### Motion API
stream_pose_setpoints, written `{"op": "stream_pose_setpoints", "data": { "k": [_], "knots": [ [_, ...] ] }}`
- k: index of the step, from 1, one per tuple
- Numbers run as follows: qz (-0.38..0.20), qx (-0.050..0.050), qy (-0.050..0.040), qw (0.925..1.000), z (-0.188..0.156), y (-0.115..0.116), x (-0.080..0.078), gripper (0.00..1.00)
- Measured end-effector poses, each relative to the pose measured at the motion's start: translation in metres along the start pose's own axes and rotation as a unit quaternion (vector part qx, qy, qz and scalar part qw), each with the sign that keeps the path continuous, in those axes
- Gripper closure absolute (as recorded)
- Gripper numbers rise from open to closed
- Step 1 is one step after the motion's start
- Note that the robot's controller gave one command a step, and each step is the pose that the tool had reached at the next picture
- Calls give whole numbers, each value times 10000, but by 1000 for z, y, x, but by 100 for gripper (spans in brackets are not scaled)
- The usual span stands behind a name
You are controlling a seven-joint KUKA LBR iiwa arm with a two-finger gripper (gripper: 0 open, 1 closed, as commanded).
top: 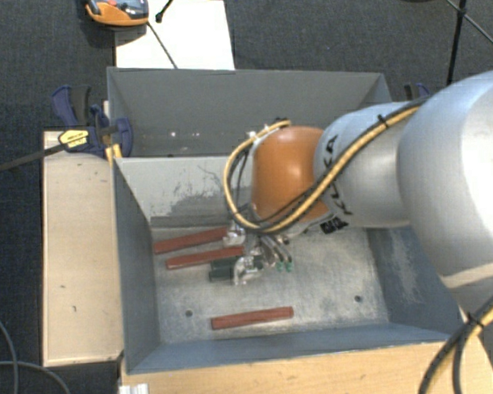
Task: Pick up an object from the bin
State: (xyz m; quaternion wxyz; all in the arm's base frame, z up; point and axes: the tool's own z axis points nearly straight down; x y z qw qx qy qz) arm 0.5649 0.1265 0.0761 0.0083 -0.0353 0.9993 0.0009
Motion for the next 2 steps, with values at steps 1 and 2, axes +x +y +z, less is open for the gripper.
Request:
{"op": "stream_pose_setpoints", "data": {
  "k": [1,2],
  "knots": [
    [5,0,1,10000,0,0,0,100],
    [-758,-3,48,9971,-163,6,-16,100]
  ]
}}
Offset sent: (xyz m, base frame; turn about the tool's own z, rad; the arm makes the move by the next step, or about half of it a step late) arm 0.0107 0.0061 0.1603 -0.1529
